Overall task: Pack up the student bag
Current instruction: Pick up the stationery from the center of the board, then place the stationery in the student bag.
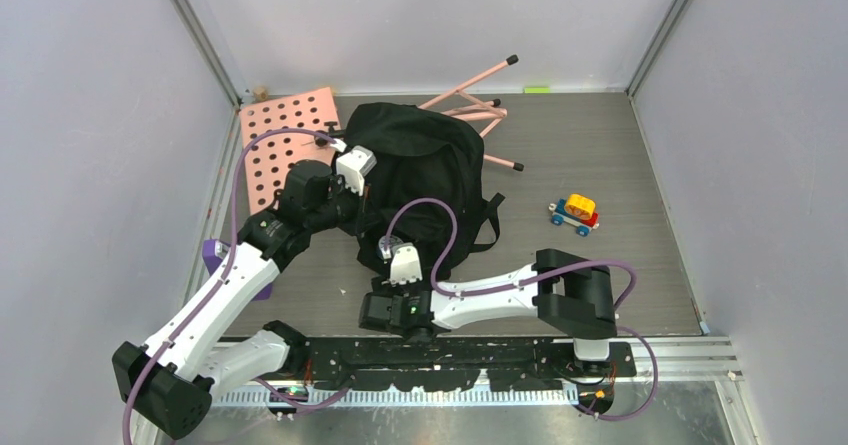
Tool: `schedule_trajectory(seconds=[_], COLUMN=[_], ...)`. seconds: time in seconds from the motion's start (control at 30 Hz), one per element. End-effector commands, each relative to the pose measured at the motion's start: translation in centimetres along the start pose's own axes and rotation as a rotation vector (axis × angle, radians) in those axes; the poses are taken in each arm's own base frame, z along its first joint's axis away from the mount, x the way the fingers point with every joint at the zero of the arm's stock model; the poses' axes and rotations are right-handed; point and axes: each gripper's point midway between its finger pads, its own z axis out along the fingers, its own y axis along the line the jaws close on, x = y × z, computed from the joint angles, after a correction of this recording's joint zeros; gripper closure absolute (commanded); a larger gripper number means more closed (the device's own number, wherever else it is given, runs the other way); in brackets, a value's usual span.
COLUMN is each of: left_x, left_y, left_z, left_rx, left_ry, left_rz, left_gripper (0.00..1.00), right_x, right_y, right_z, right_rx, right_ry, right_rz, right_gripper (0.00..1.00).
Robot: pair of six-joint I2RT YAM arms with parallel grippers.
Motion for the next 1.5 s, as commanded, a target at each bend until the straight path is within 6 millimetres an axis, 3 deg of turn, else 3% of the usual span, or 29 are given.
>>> schedule_trajectory(seconds=[0.0, 0.1, 0.17, 0.2, 0.27, 0.4, 0.5, 0.67, 0.77, 0.87, 0.93, 1.03, 1.13, 1.27, 1.47], left_x=[-4.8, -4.6, -4.6, -4.6, -4.5, -4.4, -4.6, -4.1, -3.8, -4.3, -4.5, -5.2, -6.0, -7.0, -8.3], left_y=[-0.7, -0.6, -0.6, -0.6, -0.9, -2.2, -4.4, -7.6, -7.9, -6.3, -5.4, -5.1, -5.3, -5.1, -1.2], left_z=[-1.6, -1.5, -1.5, -1.6, -1.5, -1.3, -1.6, -2.0, -2.1, -2.4, -2.7, -3.6, -5.0, -7.3, -10.3], left_rx=[0.012, 0.009, 0.007, 0.008, 0.025, 0.103, 0.212, 0.338, 0.334, 0.237, 0.178, 0.147, 0.144, 0.114, -0.114], left_ry=[-0.183, -0.178, -0.174, -0.177, -0.172, -0.160, -0.171, -0.167, -0.160, -0.179, -0.196, -0.244, -0.315, -0.417, -0.525], left_rz=[0.018, 0.021, 0.023, 0.022, 0.015, 0.014, 0.040, 0.108, 0.138, 0.147, 0.153, 0.162, 0.182, 0.207, 0.146], left_gripper=[1.00, 1.00, 1.00, 1.00, 1.00, 1.00, 1.00, 1.00, 1.00, 1.00, 0.92, 0.67, 0.50, 0.39, 0.33], right_x=[-1.2, -1.2, -1.3, -1.4, -2.0, -4.4, -7.2, -10.3, -13.3, -15.9, -17.2, -18.4, -19.0, -19.1, -17.9], right_y=[1.0, 0.8, 0.6, 0.4, 0.1, -0.7, -2.8, -5.3, -6.7, -6.7, -6.3, -5.6, -4.1, -2.4, 0.6], right_z=[-0.6, -1.0, -1.7, -1.9, -2.9, -7.1, -10.3, -13.1, -15.0, -16.1, -16.5, -16.4, -15.7, -15.1, -14.4], right_rx=[-0.011, -0.011, -0.014, -0.010, -0.010, -0.016, -0.005, -0.034, -0.045, -0.077, -0.100, -0.133, -0.180, -0.196, -0.292], right_ry=[-0.019, -0.013, -0.018, -0.027, -0.052, -0.162, -0.249, -0.329, -0.419, -0.487, -0.526, -0.561, -0.570, -0.577, -0.529], right_rz=[0.010, 0.011, 0.019, 0.019, 0.022, -0.005, -0.002, 0.001, -0.016, -0.013, 0.006, 0.028, 0.030, -0.007, 0.011], right_gripper=[0.23, 0.32, 0.47, 0.61, 0.71, 0.73, 0.73, 0.74, 0.74, 0.74, 0.74, 0.74, 0.75, 0.77, 0.79])
